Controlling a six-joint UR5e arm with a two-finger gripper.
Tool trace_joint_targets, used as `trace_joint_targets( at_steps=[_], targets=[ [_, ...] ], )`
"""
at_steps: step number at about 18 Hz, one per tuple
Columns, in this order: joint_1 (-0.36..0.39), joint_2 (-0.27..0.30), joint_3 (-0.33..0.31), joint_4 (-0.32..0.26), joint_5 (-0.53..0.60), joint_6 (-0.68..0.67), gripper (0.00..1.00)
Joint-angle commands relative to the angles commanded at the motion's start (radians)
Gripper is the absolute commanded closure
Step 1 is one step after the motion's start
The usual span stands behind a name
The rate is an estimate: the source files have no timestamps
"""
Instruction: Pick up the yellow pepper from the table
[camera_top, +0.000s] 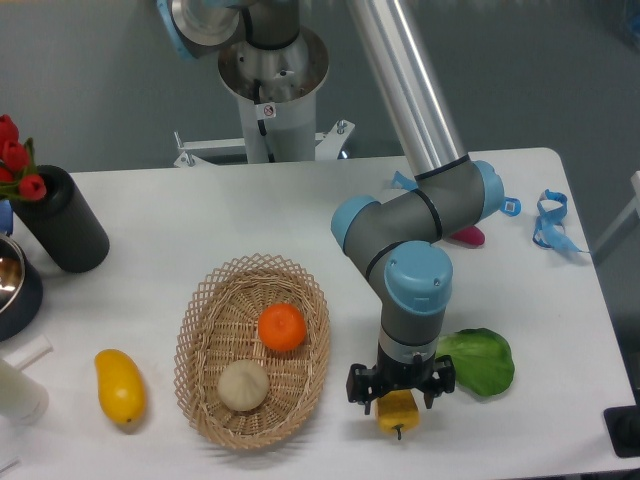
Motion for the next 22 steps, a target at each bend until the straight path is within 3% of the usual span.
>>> trace_joint_targets(
  at_steps=[1, 6, 10, 16, 19, 22],
  targets=[
    [0.000, 0.000, 0.005, 0.000, 0.000, 0.000, 0.00],
    [0.000, -0.002, 0.008, 0.000, 0.005, 0.000, 0.20],
    [-0.002, -0.003, 0.002, 0.000, 0.009, 0.003, 0.22],
    [0.000, -0.002, 0.008, 0.000, 0.017, 0.005, 0.52],
    [0.000, 0.011, 0.020, 0.000, 0.018, 0.011, 0.60],
    [0.000, 0.046, 0.020, 0.000, 0.029, 0.090, 0.61]
  ],
)
